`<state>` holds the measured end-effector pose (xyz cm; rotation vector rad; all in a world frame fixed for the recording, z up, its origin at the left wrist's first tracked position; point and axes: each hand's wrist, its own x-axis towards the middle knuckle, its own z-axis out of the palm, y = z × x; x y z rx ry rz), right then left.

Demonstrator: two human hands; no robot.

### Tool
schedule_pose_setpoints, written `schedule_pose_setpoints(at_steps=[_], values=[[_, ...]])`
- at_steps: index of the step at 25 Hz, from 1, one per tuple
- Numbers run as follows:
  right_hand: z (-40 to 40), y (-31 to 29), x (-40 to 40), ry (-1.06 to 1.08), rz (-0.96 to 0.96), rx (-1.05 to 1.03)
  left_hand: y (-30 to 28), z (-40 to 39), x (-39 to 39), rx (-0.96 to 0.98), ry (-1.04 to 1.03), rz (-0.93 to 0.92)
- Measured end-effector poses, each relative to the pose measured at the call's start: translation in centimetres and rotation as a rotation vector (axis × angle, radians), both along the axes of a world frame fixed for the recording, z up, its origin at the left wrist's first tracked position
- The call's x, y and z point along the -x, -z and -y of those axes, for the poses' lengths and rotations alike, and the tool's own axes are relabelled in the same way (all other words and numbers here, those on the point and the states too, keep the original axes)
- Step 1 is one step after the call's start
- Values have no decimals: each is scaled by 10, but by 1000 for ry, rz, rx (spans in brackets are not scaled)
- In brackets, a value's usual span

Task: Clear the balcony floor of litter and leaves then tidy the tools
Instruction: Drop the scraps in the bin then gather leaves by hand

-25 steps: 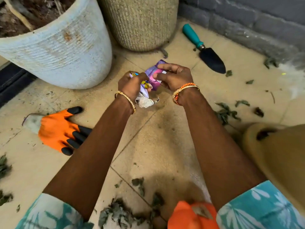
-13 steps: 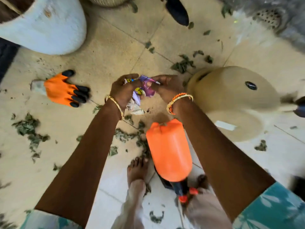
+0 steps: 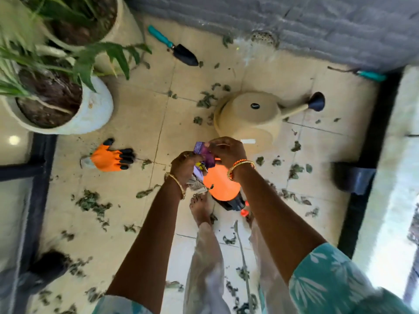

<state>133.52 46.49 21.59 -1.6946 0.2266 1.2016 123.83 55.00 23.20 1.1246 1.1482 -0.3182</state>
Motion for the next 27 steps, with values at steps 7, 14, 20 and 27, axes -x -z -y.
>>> schedule_pose_setpoints(at_steps=[7,14,20,27], values=[[66,-83,17,141,-42,125,-58,50,-4,-127,155,-132],[124,-165,56,366,-217,174,-132,102,-9,-184,409,-84],[167,-226,128,527,-401,-6,-190,152,42,-205,398,-30],[188,-289,242,573,-318,-170,-261,192,166,-98,140,72]])
